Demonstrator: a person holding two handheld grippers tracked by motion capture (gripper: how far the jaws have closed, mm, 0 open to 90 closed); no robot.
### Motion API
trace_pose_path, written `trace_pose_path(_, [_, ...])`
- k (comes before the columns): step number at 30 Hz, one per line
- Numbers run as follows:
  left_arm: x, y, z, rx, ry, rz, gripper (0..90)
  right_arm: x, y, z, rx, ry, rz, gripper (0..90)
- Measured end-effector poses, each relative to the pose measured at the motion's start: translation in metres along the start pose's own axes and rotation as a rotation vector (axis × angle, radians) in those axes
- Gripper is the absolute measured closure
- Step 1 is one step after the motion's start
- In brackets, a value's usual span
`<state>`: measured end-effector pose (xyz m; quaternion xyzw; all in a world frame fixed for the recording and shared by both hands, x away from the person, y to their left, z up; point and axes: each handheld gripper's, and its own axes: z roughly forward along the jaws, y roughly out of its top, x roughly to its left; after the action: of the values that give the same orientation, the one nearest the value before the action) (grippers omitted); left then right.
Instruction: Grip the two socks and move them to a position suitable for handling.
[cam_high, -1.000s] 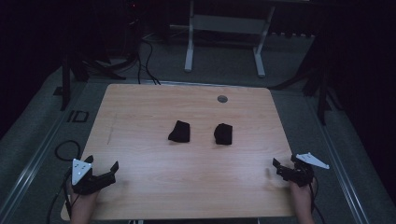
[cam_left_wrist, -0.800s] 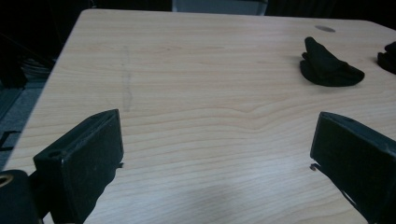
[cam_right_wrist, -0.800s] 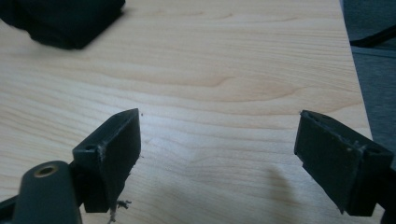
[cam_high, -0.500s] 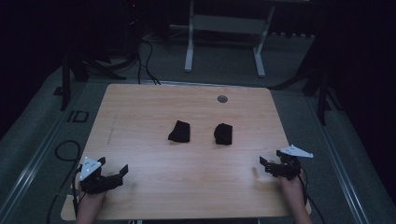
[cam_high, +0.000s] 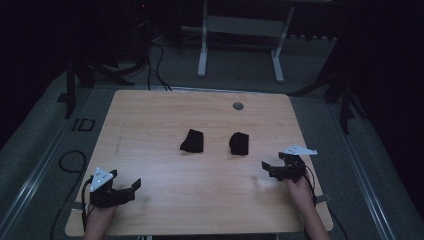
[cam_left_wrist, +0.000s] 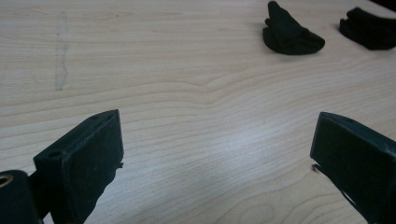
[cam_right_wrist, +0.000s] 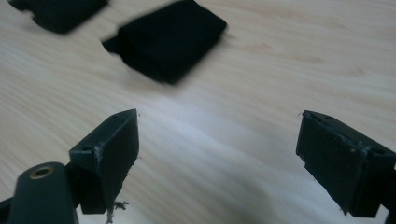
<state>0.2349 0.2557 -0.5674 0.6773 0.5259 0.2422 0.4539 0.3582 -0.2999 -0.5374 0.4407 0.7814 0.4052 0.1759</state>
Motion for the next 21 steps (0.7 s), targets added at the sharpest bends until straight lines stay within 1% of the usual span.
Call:
trace_pose_path(1, [0.000, 0.000, 0.000, 0.003, -0.007, 0.002, 2.9, 0.002, 0.004, 0.004, -0.003, 0.004, 0.005, 12.7])
trace_pose_path(3, [-0.001, -0.001, 0.001, 0.006, -0.004, 0.010, 2.9, 0.008, 0.013, 0.013, 0.003, -0.018, 0.011, 12.4])
trace_pose_path(4, [-0.001, -0.001, 0.001, 0.008, -0.005, 0.012, 2.8, 0.010, 0.017, 0.018, 0.009, -0.005, 0.010, 11.7])
trace_pose_path(5, [-0.001, -0.001, 0.001, 0.009, 0.000, 0.012, 2.8, 0.012, 0.022, 0.023, 0.012, 0.023, 0.010, 11.4])
trace_pose_path(6, [-0.002, -0.001, 0.001, 0.009, 0.007, 0.016, 2.8, 0.014, 0.026, 0.029, 0.020, 0.040, 0.017, 11.4])
trace_pose_path(7, [-0.002, -0.001, 0.001, 0.008, 0.008, 0.020, 2.8, 0.015, 0.031, 0.034, 0.028, 0.040, 0.020, 11.4])
trace_pose_path(9, [-0.002, -0.001, 0.001, 0.006, 0.012, 0.026, 2.8, 0.019, 0.040, 0.043, 0.032, 0.050, 0.008, 11.8])
trace_pose_path(11, [-0.003, -0.001, 0.001, 0.009, 0.015, 0.027, 2.8, 0.022, 0.049, 0.052, 0.044, 0.043, -0.010, 13.2])
trace_pose_path(13, [-0.002, -0.001, 0.002, 0.017, 0.005, 0.021, 2.8, 0.025, 0.057, 0.059, 0.045, 0.045, -0.018, 14.2])
trace_pose_path(14, [-0.002, -0.001, 0.002, 0.018, 0.015, 0.023, 2.8, 0.026, 0.061, 0.063, 0.046, 0.041, -0.022, 14.6])
trace_pose_path(15, [-0.002, -0.001, 0.002, 0.014, 0.019, 0.026, 2.8, 0.027, 0.065, 0.067, 0.043, 0.036, -0.022, 15.3])
trace_pose_path(16, [-0.002, 0.000, 0.001, 0.011, 0.014, 0.024, 2.8, 0.028, 0.068, 0.070, 0.038, 0.040, -0.014, 17.8])
trace_pose_path(18, [-0.002, 0.000, 0.001, 0.013, 0.007, 0.024, 2.8, 0.030, 0.074, 0.078, 0.043, 0.044, -0.005, 18.7])
trace_pose_path(20, [-0.003, -0.001, 0.002, 0.018, 0.000, 0.033, 3.0, 0.034, 0.078, 0.086, 0.054, 0.046, -0.008, 22.5])
trace_pose_path(21, [-0.004, -0.001, 0.003, 0.022, -0.002, 0.038, 3.1, 0.036, 0.079, 0.090, 0.056, 0.038, -0.016, 23.8])
